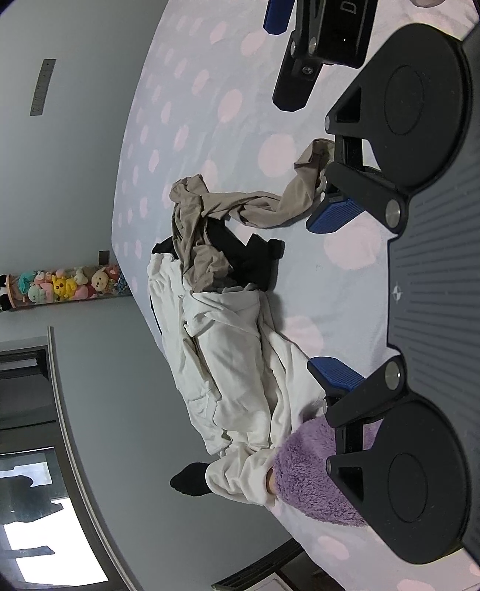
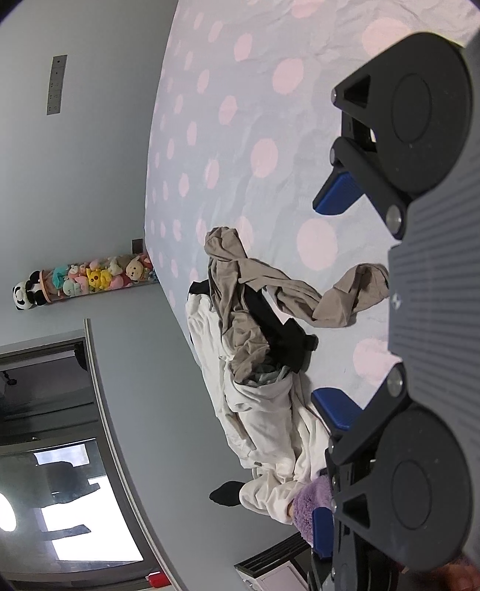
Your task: Fold clothes
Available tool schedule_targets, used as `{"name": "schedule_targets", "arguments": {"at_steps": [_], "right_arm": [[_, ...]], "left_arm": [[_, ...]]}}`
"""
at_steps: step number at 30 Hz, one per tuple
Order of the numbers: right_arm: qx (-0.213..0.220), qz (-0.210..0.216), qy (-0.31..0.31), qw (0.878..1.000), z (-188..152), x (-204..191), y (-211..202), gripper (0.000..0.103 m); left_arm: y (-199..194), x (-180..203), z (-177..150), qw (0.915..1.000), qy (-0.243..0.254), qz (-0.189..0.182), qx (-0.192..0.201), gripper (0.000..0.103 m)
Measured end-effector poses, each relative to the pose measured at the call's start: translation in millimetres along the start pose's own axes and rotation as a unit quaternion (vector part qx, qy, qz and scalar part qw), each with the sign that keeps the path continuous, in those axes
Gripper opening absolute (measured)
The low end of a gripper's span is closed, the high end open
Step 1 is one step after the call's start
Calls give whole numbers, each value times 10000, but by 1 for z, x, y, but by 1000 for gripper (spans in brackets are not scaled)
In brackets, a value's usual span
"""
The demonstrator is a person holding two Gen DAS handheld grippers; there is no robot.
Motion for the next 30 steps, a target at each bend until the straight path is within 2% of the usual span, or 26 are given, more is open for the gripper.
{"name": "schedule_targets", "arguments": {"at_steps": [30], "right_arm": [[-197, 132, 311, 9992, -5, 5, 19, 101]], "left_arm": [[22, -1, -1, 9997, -37, -79, -234, 73]]}}
Point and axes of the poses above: each gripper's, at about its wrist camera, not at the fingertips, and y roughly the way its jaws point, x to its right, z to its top, the point moved 4 cm from there along y, roughly the way its jaws point, and after that the axes turned 6 degrees about -x, right-handed, at the moved point
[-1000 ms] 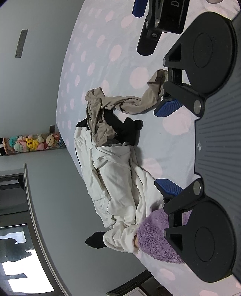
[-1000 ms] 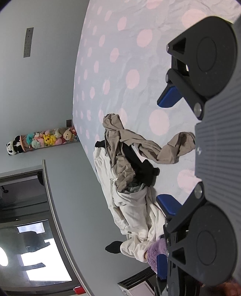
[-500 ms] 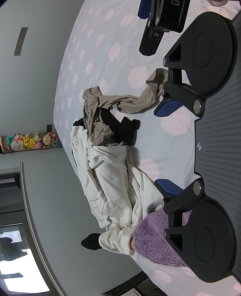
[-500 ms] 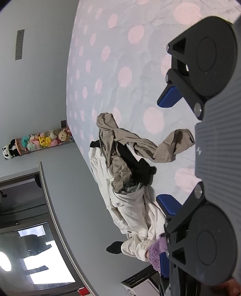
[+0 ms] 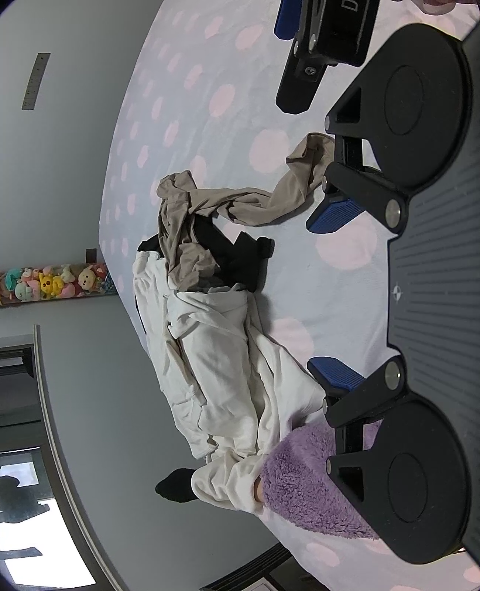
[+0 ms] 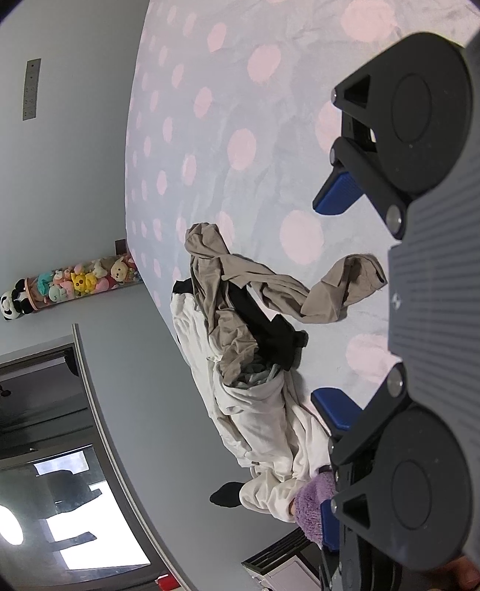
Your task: Fold clothes
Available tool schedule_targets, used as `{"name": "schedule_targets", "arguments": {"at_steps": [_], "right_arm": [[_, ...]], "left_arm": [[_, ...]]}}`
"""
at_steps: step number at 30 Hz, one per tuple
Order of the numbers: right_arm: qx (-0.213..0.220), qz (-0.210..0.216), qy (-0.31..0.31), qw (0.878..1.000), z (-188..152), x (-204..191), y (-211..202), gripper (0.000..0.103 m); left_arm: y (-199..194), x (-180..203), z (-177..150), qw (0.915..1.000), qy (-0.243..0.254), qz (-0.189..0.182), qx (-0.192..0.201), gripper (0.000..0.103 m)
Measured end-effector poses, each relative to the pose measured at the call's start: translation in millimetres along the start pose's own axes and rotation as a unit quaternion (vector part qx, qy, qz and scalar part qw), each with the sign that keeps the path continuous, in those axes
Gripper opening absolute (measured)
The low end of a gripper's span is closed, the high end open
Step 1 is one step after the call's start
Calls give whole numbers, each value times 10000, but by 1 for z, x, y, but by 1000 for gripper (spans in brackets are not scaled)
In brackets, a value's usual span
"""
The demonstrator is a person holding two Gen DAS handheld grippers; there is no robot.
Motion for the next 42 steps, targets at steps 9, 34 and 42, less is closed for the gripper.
{"name": "schedule_targets", "arguments": {"at_steps": [9, 34, 42], "right_arm": [[-58, 15, -122, 9999, 7, 0, 11, 101], [-561, 258, -728, 9954, 69, -8, 137, 97], [-836, 164, -542, 9949, 55, 13, 148, 97]], "left_arm": [[16, -1, 5, 9998, 41, -51, -177, 73], [153, -54, 143, 9928, 986, 525, 441, 62], [173, -53, 165, 9917, 1099, 260, 616, 4]]}}
Point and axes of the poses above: each gripper's, at about its wrist camera, not at the fingertips, and y roughly the way its jaws point, x to its right, z to its top, the point moved 4 cm from there along y, roughly the way its jaws point, and after that the axes turned 6 degrees about -x, right-handed, at the moved point
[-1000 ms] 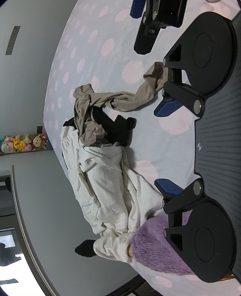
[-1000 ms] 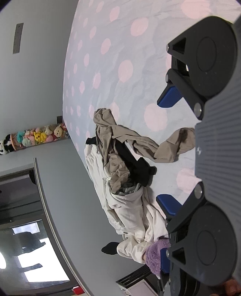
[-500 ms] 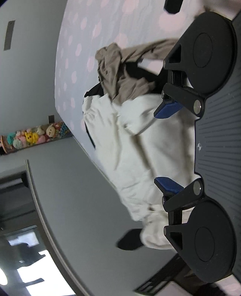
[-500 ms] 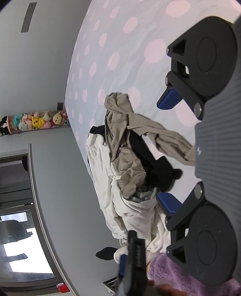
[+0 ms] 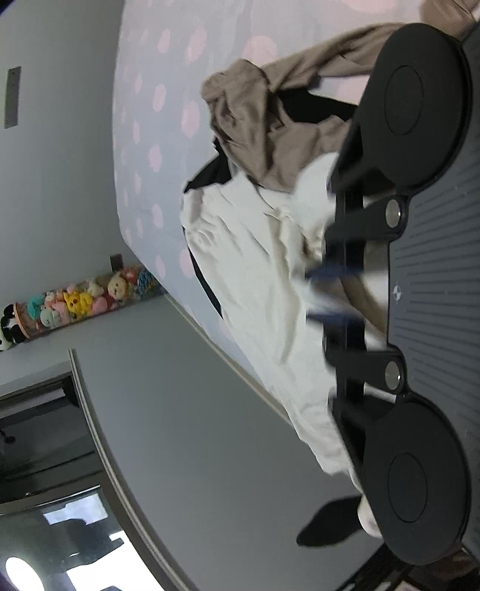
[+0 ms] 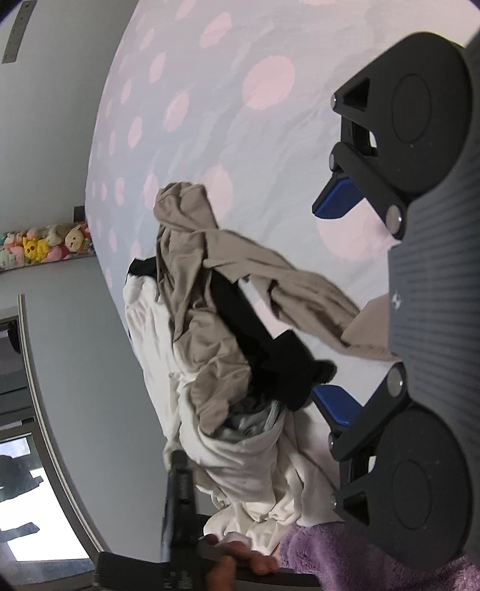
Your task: Fold clothes
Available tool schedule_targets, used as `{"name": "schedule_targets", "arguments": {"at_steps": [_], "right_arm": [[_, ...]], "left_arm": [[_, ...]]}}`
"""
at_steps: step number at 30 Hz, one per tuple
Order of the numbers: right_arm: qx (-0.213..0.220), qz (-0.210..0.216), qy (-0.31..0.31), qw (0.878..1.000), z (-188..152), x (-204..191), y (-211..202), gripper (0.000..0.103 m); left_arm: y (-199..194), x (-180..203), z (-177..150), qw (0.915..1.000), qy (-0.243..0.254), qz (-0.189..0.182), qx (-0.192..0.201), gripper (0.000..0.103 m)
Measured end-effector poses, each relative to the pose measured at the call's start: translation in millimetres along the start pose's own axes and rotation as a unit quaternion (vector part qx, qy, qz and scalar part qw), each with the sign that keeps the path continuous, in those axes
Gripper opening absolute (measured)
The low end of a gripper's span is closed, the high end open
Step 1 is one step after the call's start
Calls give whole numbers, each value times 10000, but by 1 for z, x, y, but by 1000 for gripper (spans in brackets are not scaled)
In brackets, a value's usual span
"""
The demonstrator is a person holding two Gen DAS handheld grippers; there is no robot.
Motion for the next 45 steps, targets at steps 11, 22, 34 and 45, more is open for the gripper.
{"name": "schedule_targets", "arguments": {"at_steps": [11, 22, 34, 45], "right_arm": [[337, -64, 362, 9988, 1, 17, -53, 97], [1638, 163, 125, 9863, 4, 12, -194, 97], [2486, -185, -208, 9682, -38, 24, -313, 83], [882, -1410, 1234, 9783, -108, 121, -273, 15]], "left_arm": [[-110, 20, 57, 9917, 342, -293, 1206, 1], [-271, 112, 76, 9574, 1143, -2124, 1589, 1], [-378, 226, 56, 8697, 2255, -4027, 1748, 1], [-301, 302, 3, 8795, 2319, -4116, 576, 25]]}}
Point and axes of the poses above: each gripper's, at about its wrist camera, not at the fingertips, and y roughly the way its jaws point, x to its right, z to its top, the point moved 4 cm from there along y, roughly the way its jaws point, and after that the axes turned 6 degrees about -x, right-handed, at the moved point
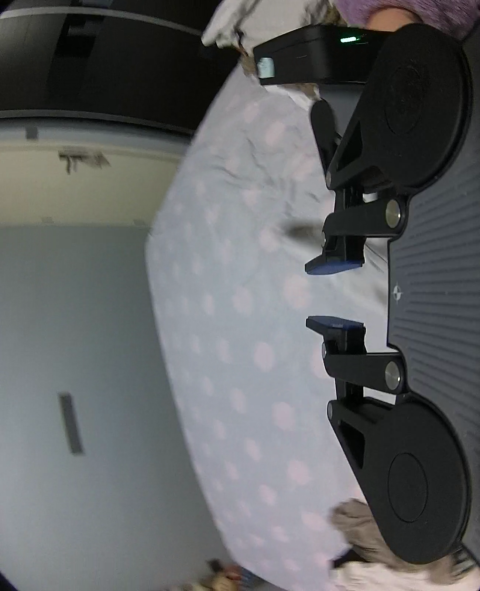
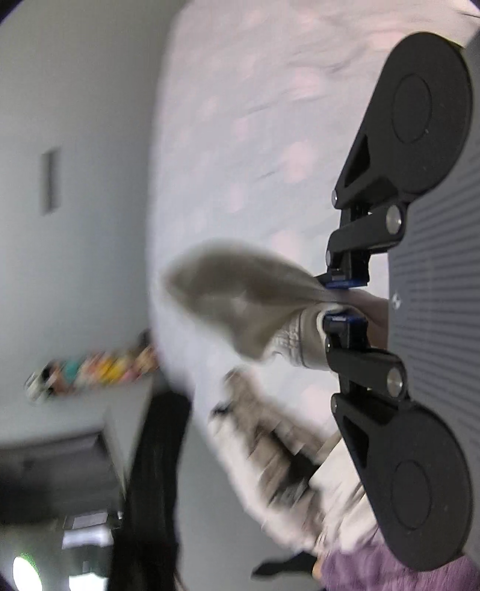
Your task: Fold clothes
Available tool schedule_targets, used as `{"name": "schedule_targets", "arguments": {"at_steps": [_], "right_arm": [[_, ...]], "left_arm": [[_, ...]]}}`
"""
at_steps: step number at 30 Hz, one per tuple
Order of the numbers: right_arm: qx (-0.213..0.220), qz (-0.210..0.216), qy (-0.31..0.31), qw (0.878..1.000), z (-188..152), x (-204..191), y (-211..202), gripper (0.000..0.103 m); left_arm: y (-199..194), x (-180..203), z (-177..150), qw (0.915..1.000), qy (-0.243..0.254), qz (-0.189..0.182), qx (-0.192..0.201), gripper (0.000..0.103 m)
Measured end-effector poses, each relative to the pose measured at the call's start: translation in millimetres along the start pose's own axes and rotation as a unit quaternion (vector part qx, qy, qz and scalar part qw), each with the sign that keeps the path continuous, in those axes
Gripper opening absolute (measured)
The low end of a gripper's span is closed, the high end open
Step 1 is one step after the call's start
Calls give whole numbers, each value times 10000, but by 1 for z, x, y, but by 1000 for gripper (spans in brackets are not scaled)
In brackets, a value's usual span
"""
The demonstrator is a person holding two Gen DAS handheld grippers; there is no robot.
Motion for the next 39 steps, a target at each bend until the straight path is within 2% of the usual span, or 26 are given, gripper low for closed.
{"name": "schedule_targets", "arguments": {"at_steps": [3, 5, 9, 10, 13, 15, 17, 19, 20, 23, 26, 28, 29, 30, 31, 33, 35, 39], "right_arm": [[-514, -408, 418, 9970, -19, 27, 37, 15], [-767, -730, 475, 9932, -26, 43, 59, 17], [-1135, -1105, 513, 9860, -35, 72, 79, 34], [-1152, -1096, 493, 9860, -38, 72, 80, 38], [-1239, -1040, 340, 9862, -40, 77, 77, 40], [-1288, -1018, 242, 9861, -42, 80, 71, 41], [-1312, -1093, 145, 9852, -43, 90, 64, 47], [-1365, -1116, 79, 9843, -41, 99, 59, 64], [-1392, -1105, 52, 9841, -41, 103, 56, 67], [-1597, -849, -191, 9833, -42, 106, 49, 71], [-1754, -640, -527, 9810, -46, 101, 41, 71], [-1753, -566, -689, 9805, -49, 98, 37, 71], [-1753, -532, -760, 9801, -50, 97, 36, 71], [-1763, -512, -837, 9794, -51, 96, 36, 71], [-1773, -491, -912, 9787, -52, 95, 35, 71], [-1802, -420, -1039, 9772, -52, 95, 34, 71], [-1822, -392, -1226, 9748, -52, 94, 33, 71], [-1872, -432, -1718, 9662, -53, 91, 31, 71]], "left_arm": [[18, -8, -32, 9987, -126, 300, -383, 26], [25, -20, -63, 9971, -179, 374, -644, 27], [35, -29, -121, 9932, -122, 368, -1102, 27], [38, -29, -134, 9921, -80, 318, -1214, 27], [44, -25, -163, 9890, 69, 153, -1470, 32], [45, -18, -172, 9878, 269, 66, -1533, 40], [47, -11, -180, 9859, 612, 58, -1559, 44], [53, -3, -189, 9810, 1079, 251, -1591, 46], [57, 1, -193, 9774, 1311, 402, -1609, 46], [70, 9, -201, 9670, 1830, 791, -1585, 46], [81, 19, -208, 9573, 2228, 969, -1564, 46], [87, 26, -213, 9485, 2523, 1109, -1560, 46], [90, 27, -214, 9445, 2641, 1190, -1549, 42], [91, 27, -214, 9428, 2686, 1260, -1518, 26], [92, 27, -213, 9429, 2688, 1297, -1478, 18], [86, 19, -203, 9584, 2274, 1099, -1331, 4], [79, 9, -189, 9718, 1815, 964, -1152, 2], [67, -20, -160, 9857, 1059, 1009, -838, 1]]}}
Point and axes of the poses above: each gripper's, at about its wrist camera, not at the fingertips, and y roughly the way its jaws point, x to its right, z to its top, the point moved 4 cm from there along y, roughly the way its jaws point, and after that the axes turned 6 degrees about -x, right-handed, at the moved point
